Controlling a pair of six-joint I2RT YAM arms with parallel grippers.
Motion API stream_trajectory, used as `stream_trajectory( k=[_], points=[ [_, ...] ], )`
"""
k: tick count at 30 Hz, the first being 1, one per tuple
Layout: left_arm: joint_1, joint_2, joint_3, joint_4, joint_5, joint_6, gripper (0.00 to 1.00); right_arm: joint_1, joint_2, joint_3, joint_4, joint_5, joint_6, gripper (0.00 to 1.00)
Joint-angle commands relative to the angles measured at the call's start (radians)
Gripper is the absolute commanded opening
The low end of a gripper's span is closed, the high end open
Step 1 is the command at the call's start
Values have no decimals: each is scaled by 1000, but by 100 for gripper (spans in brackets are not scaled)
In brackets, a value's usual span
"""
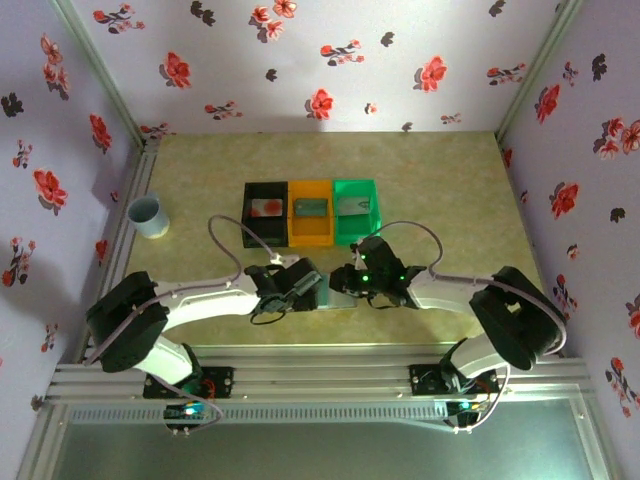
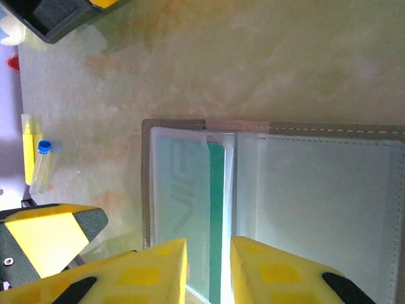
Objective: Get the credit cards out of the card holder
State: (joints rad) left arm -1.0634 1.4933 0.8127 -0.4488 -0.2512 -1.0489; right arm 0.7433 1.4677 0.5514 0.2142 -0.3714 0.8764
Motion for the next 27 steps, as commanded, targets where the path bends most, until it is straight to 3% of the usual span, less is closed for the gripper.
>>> stream_trajectory(
  k=[1,27],
  points=[
    [14,-11,-26,-18,-14,-9,77,14,21,29,27,-4,10,24],
    [45,68,-79,73,58,-8,77,33,111,49,69,-10,-7,26]
  ],
)
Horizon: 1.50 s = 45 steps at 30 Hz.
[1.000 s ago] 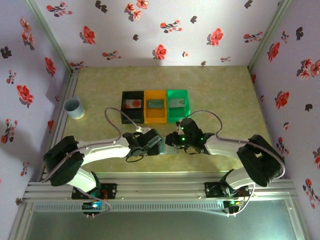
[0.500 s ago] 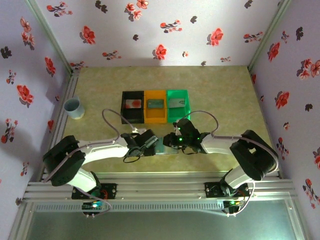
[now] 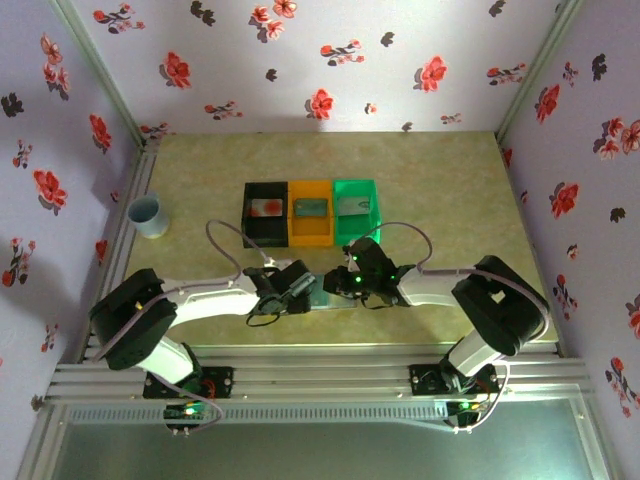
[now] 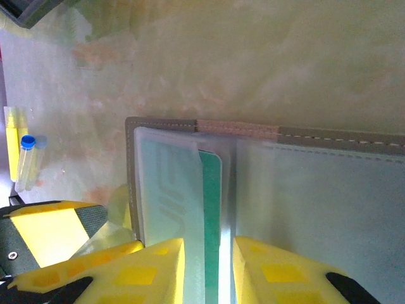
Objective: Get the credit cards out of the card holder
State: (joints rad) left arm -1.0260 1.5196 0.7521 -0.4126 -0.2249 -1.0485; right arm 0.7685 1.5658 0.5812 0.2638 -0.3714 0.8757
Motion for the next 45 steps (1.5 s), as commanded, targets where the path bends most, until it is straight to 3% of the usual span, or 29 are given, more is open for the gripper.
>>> stream_trajectory(
  k=[1,30,45],
  points=[
    [7,46,-22,43,34,-10,77,9,13,19,20,-12,-7,26],
    [4,94,-51,110,70,-26,77,16,45,-12,61,3,-31,24],
    [3,102,-51,120,75,-25,77,19,24,-56,162,-46,-20,9]
  ],
)
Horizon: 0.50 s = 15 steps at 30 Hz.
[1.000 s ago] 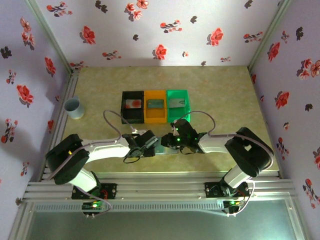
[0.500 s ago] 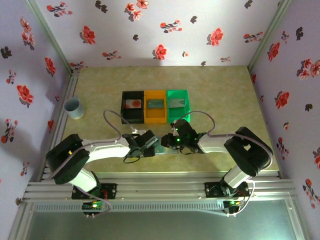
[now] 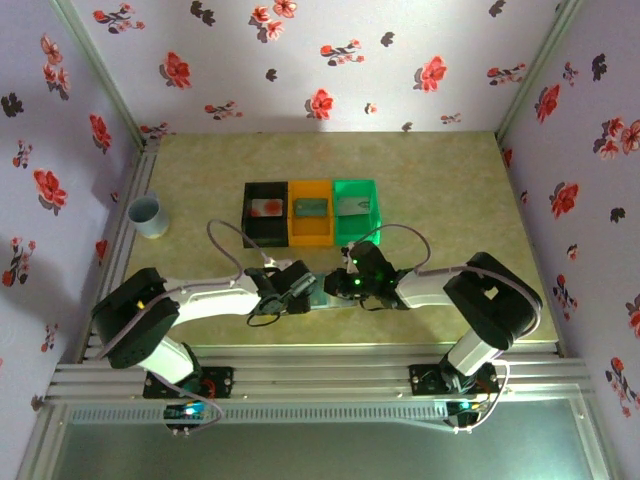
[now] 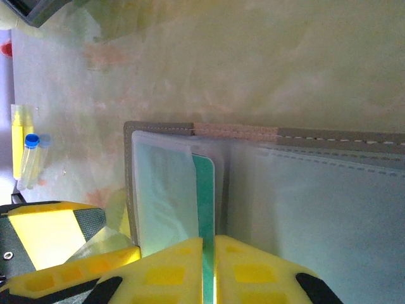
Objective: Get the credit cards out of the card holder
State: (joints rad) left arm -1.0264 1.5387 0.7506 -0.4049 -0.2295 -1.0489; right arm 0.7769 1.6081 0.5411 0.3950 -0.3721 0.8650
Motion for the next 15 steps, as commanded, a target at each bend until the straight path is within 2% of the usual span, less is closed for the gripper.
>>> stream_trajectory(
  k=[1,15],
  points=[
    [3,83,-49,112,79,-25,77,10,-20,-18,35,-48,-8,8],
    [2,69,-50,112,81,-27,77,11,-74,-33,14,-35,-30,0]
  ],
)
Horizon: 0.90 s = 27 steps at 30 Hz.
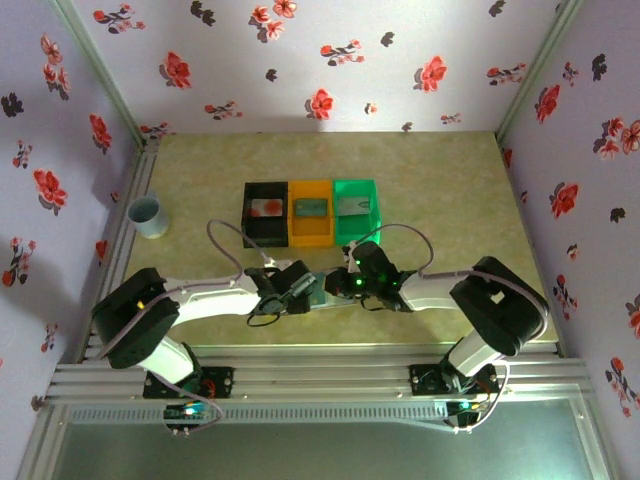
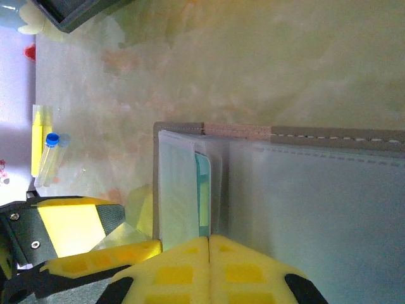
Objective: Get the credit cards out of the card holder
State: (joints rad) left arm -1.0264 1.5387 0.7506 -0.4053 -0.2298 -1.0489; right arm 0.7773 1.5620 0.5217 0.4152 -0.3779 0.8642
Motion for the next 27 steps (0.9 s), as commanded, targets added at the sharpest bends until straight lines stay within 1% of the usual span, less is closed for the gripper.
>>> stream_trajectory(
  k=[1,13,27],
  points=[
    [2,66,-50,111,81,-28,77,10,-31,-14,-12,-28,-32,0],
    [2,36,-50,103,81,-25,78,2,-71,-7,-126,15,-79,0],
    [2,37,-43,99,83,-20,78,-28,-138,-12,-211,41,-111,0]
  ],
)
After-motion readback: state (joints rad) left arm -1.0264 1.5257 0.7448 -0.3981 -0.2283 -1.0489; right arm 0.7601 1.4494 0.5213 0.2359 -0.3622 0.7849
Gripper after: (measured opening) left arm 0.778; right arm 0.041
